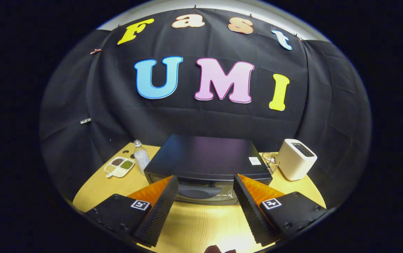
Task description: Open the toaster oven, put the food inside, and close the toaster oven door.
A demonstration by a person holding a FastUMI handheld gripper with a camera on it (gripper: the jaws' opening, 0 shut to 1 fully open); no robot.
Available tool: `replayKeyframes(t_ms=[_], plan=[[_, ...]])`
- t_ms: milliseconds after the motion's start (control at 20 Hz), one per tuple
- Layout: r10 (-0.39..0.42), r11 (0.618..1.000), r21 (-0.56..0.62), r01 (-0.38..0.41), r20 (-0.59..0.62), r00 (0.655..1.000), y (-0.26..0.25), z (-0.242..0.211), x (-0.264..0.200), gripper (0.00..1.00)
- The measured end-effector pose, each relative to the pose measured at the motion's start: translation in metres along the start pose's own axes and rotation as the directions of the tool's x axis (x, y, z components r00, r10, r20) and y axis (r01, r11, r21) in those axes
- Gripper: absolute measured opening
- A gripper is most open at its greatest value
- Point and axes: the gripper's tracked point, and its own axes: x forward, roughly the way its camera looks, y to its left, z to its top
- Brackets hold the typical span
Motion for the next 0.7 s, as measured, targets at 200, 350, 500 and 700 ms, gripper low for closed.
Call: replayKeyframes(t_ms=[200, 350, 500, 700], plan=[[0.008, 1.000, 0.028, -0.011, 0.113, 0.994, -0.012, 0.056, -0.020, 0.99], [0.006, 1.000, 0.002, -0.007, 0.183, 0.983, -0.028, 0.090, -0.036, 0.99], [0.003, 1.000, -0.024, 0.003, 0.252, 0.968, -0.047, 0.119, -0.057, 0.99], [0.009, 1.000, -0.024, -0.002, 0.298, 0.955, -0.064, 0.140, -0.080, 0.99]])
